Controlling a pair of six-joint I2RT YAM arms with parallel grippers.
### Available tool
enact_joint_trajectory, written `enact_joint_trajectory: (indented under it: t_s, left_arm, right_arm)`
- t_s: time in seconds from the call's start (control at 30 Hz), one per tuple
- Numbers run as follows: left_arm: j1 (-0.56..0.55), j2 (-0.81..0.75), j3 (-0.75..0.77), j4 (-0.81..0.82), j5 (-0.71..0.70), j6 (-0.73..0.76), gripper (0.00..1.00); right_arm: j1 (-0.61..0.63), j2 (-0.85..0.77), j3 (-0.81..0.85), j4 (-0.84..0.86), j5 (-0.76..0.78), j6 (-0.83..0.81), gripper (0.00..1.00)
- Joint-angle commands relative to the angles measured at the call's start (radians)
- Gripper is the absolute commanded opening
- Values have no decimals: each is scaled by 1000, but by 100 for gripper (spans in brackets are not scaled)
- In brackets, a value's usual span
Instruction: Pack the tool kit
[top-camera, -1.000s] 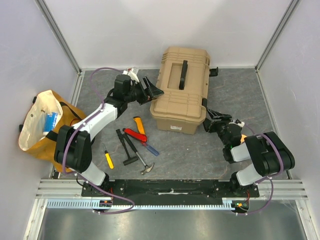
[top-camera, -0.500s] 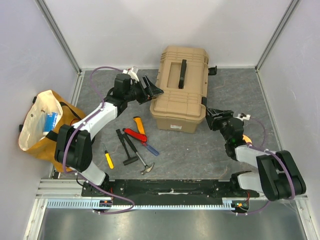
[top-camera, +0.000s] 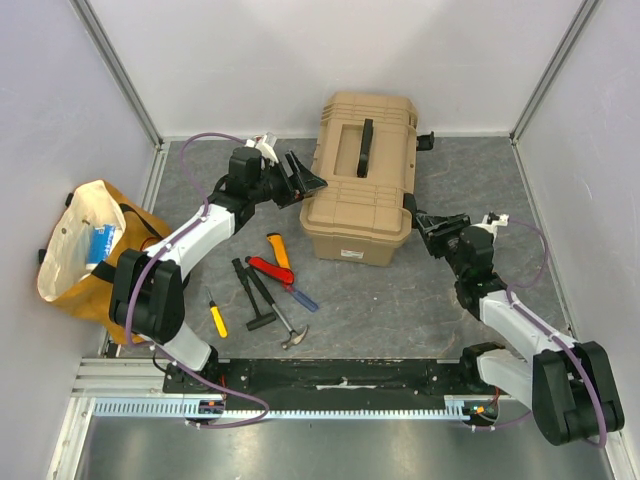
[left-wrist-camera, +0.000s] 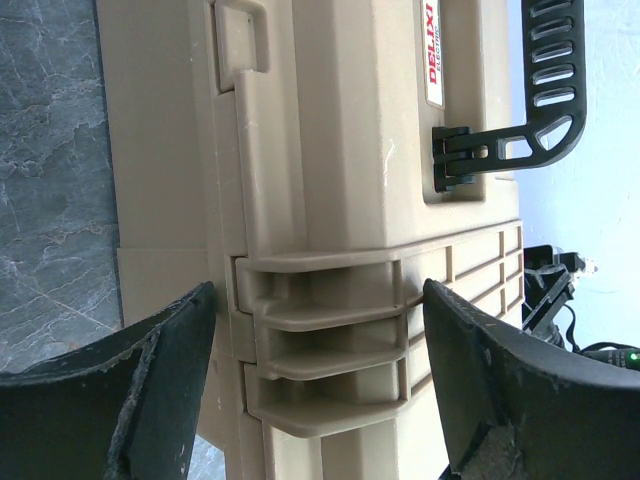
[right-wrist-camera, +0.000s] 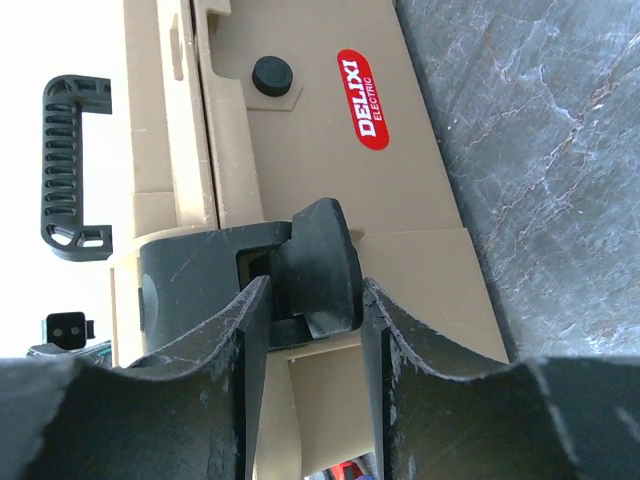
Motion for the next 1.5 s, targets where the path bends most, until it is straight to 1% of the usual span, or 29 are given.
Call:
enact_joint_trajectory:
  t_s: [0.0,0.17,0.27,0.47,0.6,0.63,0.67,0.73,0.77,0.8,0.83,0.87,0.93,1.07,1.13,1.17,1.23,1.27,1.33,1.47]
  left_arm:
    - [-60,30,-10,-67,143,42,82]
    - [-62,38,-3,-68,141,49,81]
    - [-60,44,4,-71,143,53,81]
    - [-60,53,10,-74,141,58,81]
    - [-62,52,7,-76,138,61,81]
    - [-60,53,5,-78,136,61,81]
    - [-62,53,5,-79,136,61,81]
    - [-63,53,5,-79,135,61,81]
    - [-60,52,5,-81,133,61,81]
    - [-62,52,5,-84,132,62,81]
    - [-60,52,7,-85,130,64,80]
    - [-60,50,7,-85,127,64,80]
    - [-60,50,7,-85,126,64,80]
    - [-60,49,11,-90,123,65,80]
    - [-60,49,13,-91,121,65,80]
    - [-60,49,14,-91,121,65,80]
    - [-60,49,16,-93,121,65,80]
    - [-60,50,16,-93,121,67,80]
    - [-60,52,16,-94,120,67,80]
    - [-60,53,14,-101,118,70,80]
  right_arm:
    - [48,-49,95,75,-115,-50,47]
    - [48,-73,119,8,-93,-90,51]
    - [48,-87,139,-3,-82,-122,56]
    - [48,-89,129,89,-106,-123,70]
    - [48,-92,124,120,-112,-116,71]
    - [48,-96,124,123,-111,-116,69]
    - [49,-98,124,126,-108,-113,64]
    - [48,-102,126,127,-105,-113,50]
    - [48,-107,127,121,-94,-112,40]
    - [48,-113,130,109,-88,-113,36]
    - [49,-118,138,80,-79,-121,34]
    - [48,-128,155,39,-65,-130,35]
    - [48,-138,178,-6,-56,-161,40]
    - [48,-154,205,-46,-42,-184,60]
    - [48,-159,208,-41,-42,-192,69]
    - [48,-159,207,-40,-43,-193,72]
    - [48,-150,192,20,-71,-214,78]
    - [45,-142,192,41,-83,-221,81]
    - [48,-115,204,32,-100,-241,83]
    - [49,-50,268,-61,-112,-297,85]
